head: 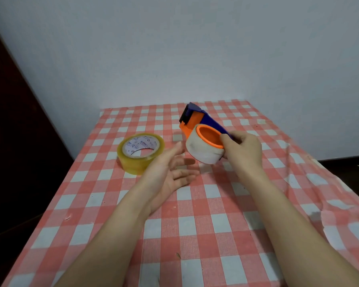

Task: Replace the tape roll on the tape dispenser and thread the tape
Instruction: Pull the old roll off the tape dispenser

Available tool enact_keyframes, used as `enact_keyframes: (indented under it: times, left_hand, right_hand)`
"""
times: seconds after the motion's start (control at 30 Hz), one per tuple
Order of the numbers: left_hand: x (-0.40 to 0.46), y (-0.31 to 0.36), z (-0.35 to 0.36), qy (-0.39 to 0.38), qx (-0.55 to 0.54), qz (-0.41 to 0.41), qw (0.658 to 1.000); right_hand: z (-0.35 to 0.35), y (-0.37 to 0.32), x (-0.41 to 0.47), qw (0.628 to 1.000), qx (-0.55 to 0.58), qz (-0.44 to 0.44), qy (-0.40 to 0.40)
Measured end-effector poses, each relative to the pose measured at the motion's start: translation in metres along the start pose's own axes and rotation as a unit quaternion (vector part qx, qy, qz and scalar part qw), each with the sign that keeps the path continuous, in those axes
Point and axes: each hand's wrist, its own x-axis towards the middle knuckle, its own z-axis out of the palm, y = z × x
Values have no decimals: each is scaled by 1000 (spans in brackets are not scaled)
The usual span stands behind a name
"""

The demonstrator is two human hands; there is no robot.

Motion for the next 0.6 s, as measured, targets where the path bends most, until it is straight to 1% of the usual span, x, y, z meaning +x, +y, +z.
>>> enact_keyframes:
  times: [0.13,0.27,0.47,0.6]
  left_hand:
    - [-1,0,2,-42,-44,-32,998]
    - [-1,-1,3,-81,-73,-60,992]
    - [-1,2,1,-78,-137,-56,986]
    - [-1,3,0,-67,-171,-49,982]
  right_hand:
    - [1,0,-3,999,34,-9,-11]
    - [2,-3,-7,998,41,-34,-39]
    - [7,-4,-14,990,45,-89,-104]
    - [6,-4,-12,983,81,-75,-149]
